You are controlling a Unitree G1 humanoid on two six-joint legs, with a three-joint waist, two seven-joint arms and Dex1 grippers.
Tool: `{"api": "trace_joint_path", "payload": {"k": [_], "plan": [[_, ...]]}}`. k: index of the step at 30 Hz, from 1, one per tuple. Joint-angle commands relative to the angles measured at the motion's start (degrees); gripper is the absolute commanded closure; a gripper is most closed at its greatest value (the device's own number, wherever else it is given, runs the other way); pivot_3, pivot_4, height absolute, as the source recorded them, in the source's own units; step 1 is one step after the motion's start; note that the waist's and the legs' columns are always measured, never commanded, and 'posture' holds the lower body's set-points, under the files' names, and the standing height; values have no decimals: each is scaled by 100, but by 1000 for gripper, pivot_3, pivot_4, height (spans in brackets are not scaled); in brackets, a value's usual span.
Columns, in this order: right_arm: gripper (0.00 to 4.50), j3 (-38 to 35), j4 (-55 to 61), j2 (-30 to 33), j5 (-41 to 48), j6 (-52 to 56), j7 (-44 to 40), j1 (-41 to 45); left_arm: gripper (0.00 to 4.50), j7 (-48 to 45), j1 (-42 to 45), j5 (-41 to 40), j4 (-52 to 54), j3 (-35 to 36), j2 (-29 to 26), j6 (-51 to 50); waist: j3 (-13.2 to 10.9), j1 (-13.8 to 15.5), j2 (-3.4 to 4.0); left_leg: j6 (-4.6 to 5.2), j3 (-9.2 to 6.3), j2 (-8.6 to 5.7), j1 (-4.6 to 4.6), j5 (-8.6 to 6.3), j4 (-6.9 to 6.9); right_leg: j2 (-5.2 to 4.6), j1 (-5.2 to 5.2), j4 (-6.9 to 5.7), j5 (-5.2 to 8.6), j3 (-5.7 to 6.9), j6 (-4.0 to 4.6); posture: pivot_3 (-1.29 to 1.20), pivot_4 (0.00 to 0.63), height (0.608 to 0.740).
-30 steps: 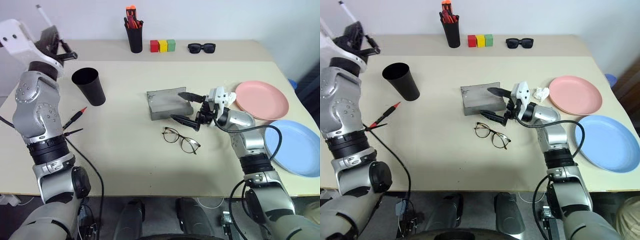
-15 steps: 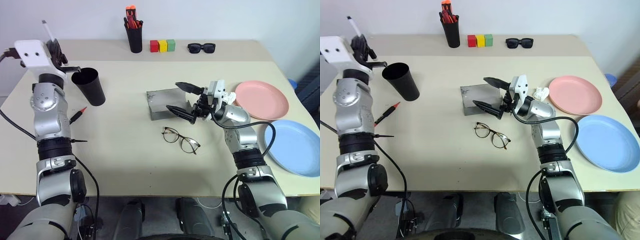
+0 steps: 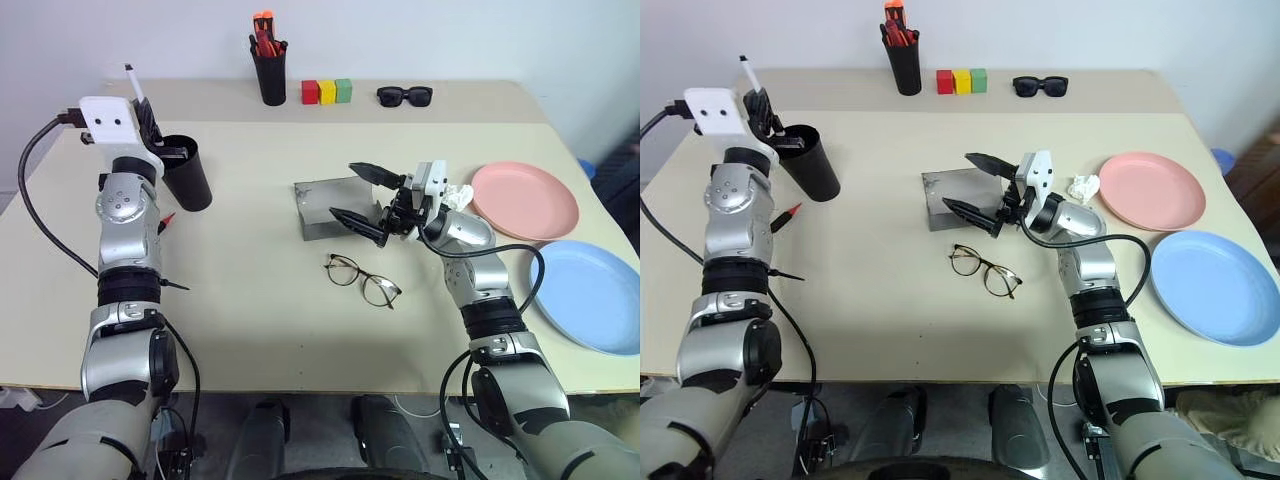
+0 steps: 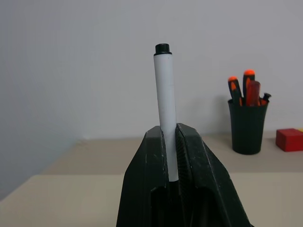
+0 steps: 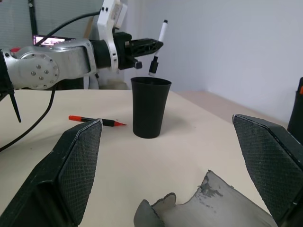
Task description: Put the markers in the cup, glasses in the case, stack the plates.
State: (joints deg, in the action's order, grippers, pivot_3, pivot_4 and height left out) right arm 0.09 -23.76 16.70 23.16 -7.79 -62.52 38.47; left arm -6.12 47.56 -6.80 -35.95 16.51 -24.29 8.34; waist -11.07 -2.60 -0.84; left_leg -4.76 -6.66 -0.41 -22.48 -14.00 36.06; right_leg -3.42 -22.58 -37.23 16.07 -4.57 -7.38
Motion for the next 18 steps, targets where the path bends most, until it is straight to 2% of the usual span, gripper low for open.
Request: {"api": "trace_joint_path", "payload": {"k": [1,8,9,10,11,12,16,18], "plan": [[0,-115,257,7,57,-48,33,-20,4444,-77,75,-109,150,-22,77,77,0,3,0,0,0,0,0,0,-1,0,-1,0,0,0,0,0,150,740],[0,-130,285,47,58,-38,64,-92,4444,-185,-200,-235,300,16,240,-39,0,-5,0,0,0,0,0,0,-1,0,-2,-2,0,0,0,0,150,740],[0,-128,293,50,58,-33,65,-105,3722,-203,-224,-266,324,24,253,-48,0,0,0,0,0,0,0,0,-2,0,-2,-2,0,0,0,0,150,740],[0,-126,299,53,58,-30,66,-114,3435,-214,-239,-289,342,28,259,-55,0,3,0,0,0,0,0,0,-1,0,-2,-2,0,0,0,0,150,740],[0,-123,303,55,57,-27,66,-123,2862,-227,-264,-308,385,24,262,-71,0,5,0,0,0,0,0,0,0,0,-2,-2,0,0,0,0,150,740],[0,-123,304,55,58,-23,69,-126,2517,-225,-284,-314,429,19,260,-92,0,9,0,0,0,0,-1,0,0,0,-2,-2,0,0,0,0,150,740],[0,-122,274,62,44,-28,73,-116,511,-199,-398,-372,876,66,214,-284,0,6,0,-1,0,0,-1,0,0,0,0,-1,0,0,0,0,150,740],[0,-115,277,65,35,-22,79,-113,511,-287,-465,-585,1347,170,163,-542,0,1,0,0,-1,0,-1,0,-1,0,-2,-2,0,0,0,0,150,740]]}}
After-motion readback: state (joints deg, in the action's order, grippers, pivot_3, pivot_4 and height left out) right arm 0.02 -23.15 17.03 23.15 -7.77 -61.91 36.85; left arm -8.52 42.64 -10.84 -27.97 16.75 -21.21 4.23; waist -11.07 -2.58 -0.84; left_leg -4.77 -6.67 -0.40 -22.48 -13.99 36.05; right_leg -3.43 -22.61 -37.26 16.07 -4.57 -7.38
